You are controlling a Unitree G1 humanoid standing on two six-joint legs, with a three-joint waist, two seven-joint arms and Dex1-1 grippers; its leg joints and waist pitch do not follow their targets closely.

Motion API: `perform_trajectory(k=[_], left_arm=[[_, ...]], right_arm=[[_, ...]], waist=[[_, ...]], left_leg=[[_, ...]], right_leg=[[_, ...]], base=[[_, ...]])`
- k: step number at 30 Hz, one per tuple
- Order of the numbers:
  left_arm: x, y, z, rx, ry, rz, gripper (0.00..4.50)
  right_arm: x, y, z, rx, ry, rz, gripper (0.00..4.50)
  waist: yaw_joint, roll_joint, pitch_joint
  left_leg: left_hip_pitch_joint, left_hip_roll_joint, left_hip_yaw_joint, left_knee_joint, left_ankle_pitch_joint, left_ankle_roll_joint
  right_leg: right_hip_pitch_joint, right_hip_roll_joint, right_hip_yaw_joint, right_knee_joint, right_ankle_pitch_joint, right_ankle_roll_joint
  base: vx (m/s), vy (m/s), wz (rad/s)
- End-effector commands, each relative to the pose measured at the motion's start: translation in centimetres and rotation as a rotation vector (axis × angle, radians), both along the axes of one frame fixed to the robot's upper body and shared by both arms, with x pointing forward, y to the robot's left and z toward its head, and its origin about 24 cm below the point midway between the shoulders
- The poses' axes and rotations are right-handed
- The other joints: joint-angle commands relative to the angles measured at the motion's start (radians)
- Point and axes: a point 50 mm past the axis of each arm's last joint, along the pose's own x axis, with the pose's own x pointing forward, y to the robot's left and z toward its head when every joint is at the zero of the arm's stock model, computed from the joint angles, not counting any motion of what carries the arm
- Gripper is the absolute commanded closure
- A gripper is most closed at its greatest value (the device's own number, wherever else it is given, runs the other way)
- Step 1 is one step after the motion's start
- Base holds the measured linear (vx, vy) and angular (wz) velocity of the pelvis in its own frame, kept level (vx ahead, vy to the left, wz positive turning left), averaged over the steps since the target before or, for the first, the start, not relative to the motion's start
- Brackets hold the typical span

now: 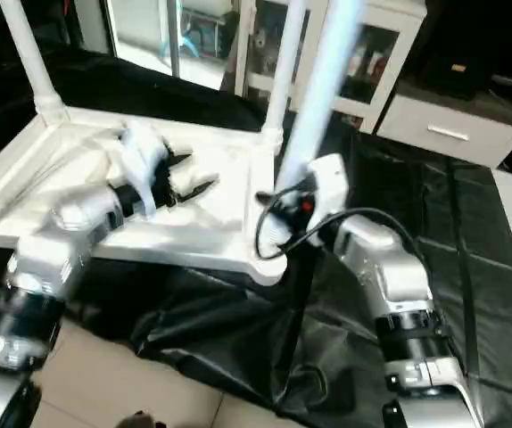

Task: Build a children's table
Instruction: Insert table leg to table base

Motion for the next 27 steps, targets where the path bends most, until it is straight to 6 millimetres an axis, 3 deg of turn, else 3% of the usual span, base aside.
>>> perform_trajectory(k=[1,4,6,8,9,14,17,19,21,27], left_arm=[[-0.7,-1.1,-1.2,0.070,0.015,-0.120,0.94],[-1.3,-1.1,-3.0,0.180,0.080,-0.247,0.94],[-1.6,-1.2,-3.9,0.223,0.112,-0.312,0.58],[-1.8,-1.2,-4.8,0.283,0.132,-0.365,0.54],[-1.7,-1.1,-5.1,0.300,0.141,-0.373,0.32],[-0.6,-0.1,-5.9,0.381,0.174,-0.347,0.09],[-0.2,0.3,-5.9,0.382,0.211,-0.327,0.00],[0.0,0.5,-5.9,0.392,0.217,-0.332,0.31],[0.0,0.5,-5.9,0.392,0.224,-0.337,0.37],[0.2,0.0,-5.7,0.365,0.254,-0.391,0.79]], right_arm=[[0.3,-0.5,0.6,-0.010,-0.041,-0.019,2.63],[0.3,-0.5,0.8,0.016,-0.045,-0.017,2.63],[0.3,-0.6,0.9,0.018,-0.050,-0.019,2.63],[0.1,-0.5,0.9,0.020,-0.058,-0.003,2.63],[0.0,-0.3,1.0,0.030,-0.058,0.017,2.63],[-1.3,0.7,1.2,0.034,-0.056,0.142,2.63],[-1.5,0.6,1.2,0.035,-0.052,0.152,2.63],[-1.6,0.6,1.2,0.032,-0.049,0.160,2.63],[-1.6,0.5,1.2,0.030,-0.048,0.165,2.63],[-1.9,0.5,1.2,0.014,-0.035,0.205,2.63]], waist=[[-0.007,0.014,-0.081],[-0.015,0.012,-0.079],[-0.021,0.013,-0.078],[-0.024,0.014,-0.077],[-0.028,0.015,-0.078],[-0.033,0.019,-0.081],[-0.035,0.021,-0.076],[-0.036,0.019,-0.075],[-0.036,0.023,-0.072],[-0.034,0.018,-0.072]], left_leg=[[0.015,0.023,-0.006,-0.077,-0.170,-0.044],[0.015,0.021,-0.006,-0.078,-0.179,-0.037],[0.015,0.023,-0.005,-0.079,-0.195,-0.039],[0.015,0.023,-0.006,-0.080,-0.203,-0.040],[0.015,0.024,-0.007,-0.080,-0.212,-0.038],[0.016,0.023,-0.008,-0.077,-0.203,-0.022],[0.017,0.026,-0.008,-0.080,-0.230,-0.030],[0.017,0.025,-0.007,-0.079,-0.238,-0.031],[0.019,0.026,-0.007,-0.081,-0.252,-0.033],[0.018,0.027,-0.008,-0.080,-0.242,-0.024]], right_leg=[[0.049,-0.047,0.044,-0.064,-0.092,-0.165],[0.050,-0.048,0.045,-0.065,-0.094,-0.171],[0.050,-0.050,0.046,-0.067,-0.118,-0.172],[0.049,-0.051,0.046,-0.069,-0.129,-0.175],[0.050,-0.051,0.047,-0.069,-0.127,-0.178],[0.054,-0.049,0.047,-0.065,-0.078,-0.181],[0.051,-0.053,0.046,-0.067,-0.106,-0.213],[0.050,-0.053,0.046,-0.069,-0.122,-0.216],[0.047,-0.053,0.047,-0.073,-0.140,-0.213],[0.049,-0.056,0.047,-0.073,-0.141,-0.216]], base=[[0.000,0.000,0.00],[0.000,0.000,0.00],[0.000,0.000,0.00],[0.000,0.000,0.00],[0.000,0.000,0.00],[0.000,0.000,0.00],[0.000,0.000,0.00],[0.000,0.000,0.00],[0.000,0.000,0.00],[0.000,0.000,0.00]])
